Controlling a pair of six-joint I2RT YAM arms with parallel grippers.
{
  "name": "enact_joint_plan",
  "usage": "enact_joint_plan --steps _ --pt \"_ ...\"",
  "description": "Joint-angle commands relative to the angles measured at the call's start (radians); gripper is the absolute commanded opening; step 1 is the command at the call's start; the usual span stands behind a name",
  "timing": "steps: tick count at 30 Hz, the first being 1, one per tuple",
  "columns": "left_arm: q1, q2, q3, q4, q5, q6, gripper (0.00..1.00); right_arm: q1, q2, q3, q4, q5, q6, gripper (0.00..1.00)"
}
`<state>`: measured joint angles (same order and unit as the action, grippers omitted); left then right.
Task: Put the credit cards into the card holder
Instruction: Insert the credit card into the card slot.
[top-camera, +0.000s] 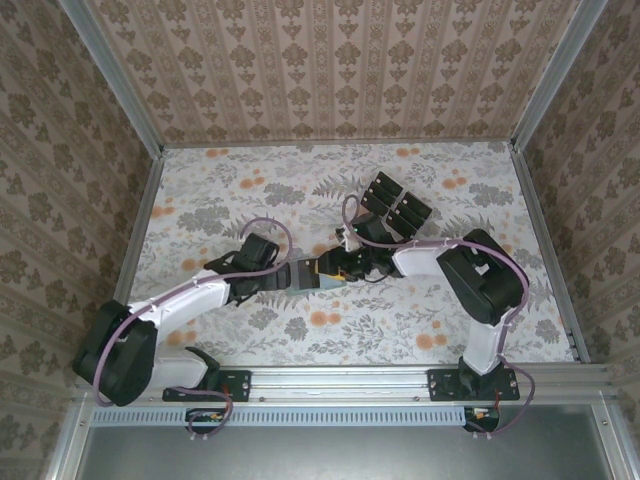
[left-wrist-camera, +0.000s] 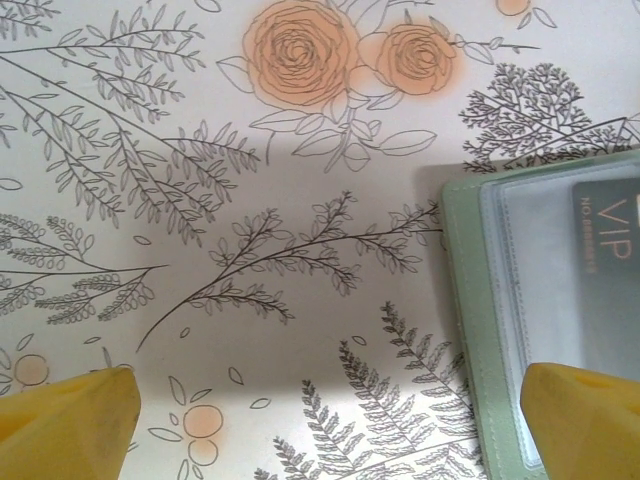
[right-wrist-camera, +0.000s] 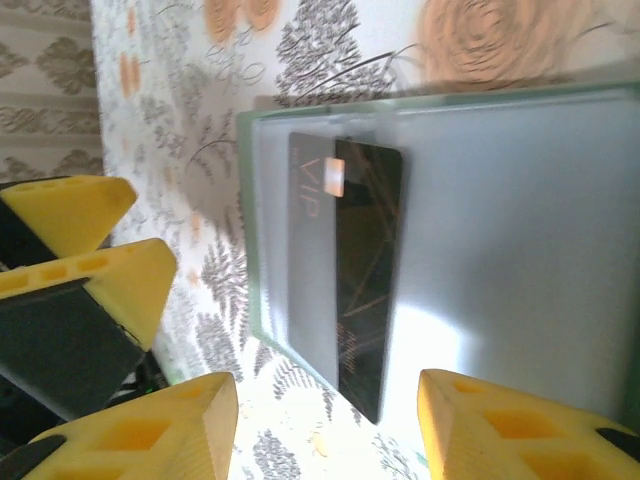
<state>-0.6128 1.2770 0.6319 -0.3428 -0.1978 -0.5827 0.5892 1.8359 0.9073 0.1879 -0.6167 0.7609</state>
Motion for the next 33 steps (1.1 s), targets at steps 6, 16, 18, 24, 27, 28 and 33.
enact_joint_plan --steps 6,16,18,24,27,28,33 --pt "0.027 0.029 0.039 -0.066 -0.01 0.026 1.0 0.079 -0.068 0.13 -0.347 0.29 -0.153 0.44" --pt "0.03 0.086 0.046 -0.093 -0.064 0.025 1.0 0.146 0.028 0.263 -0.493 0.471 -0.224 0.1" --pt "0.031 0.097 0.048 -0.086 -0.065 0.024 1.0 0.145 0.045 0.271 -0.492 0.472 -0.227 0.09" --pt "0.031 0.137 0.063 -0.065 -0.062 0.028 1.0 0.147 0.084 0.291 -0.485 0.468 -0.227 0.06" --pt "0.031 0.159 0.068 -0.054 -0.06 0.03 1.0 0.146 0.098 0.299 -0.481 0.464 -0.228 0.05" --pt "0.032 0.166 0.07 -0.049 -0.059 0.032 1.0 0.147 0.101 0.302 -0.481 0.463 -0.228 0.05" --pt "0.031 0.191 0.077 -0.036 -0.051 0.037 1.0 0.15 0.117 0.319 -0.479 0.456 -0.227 0.05"
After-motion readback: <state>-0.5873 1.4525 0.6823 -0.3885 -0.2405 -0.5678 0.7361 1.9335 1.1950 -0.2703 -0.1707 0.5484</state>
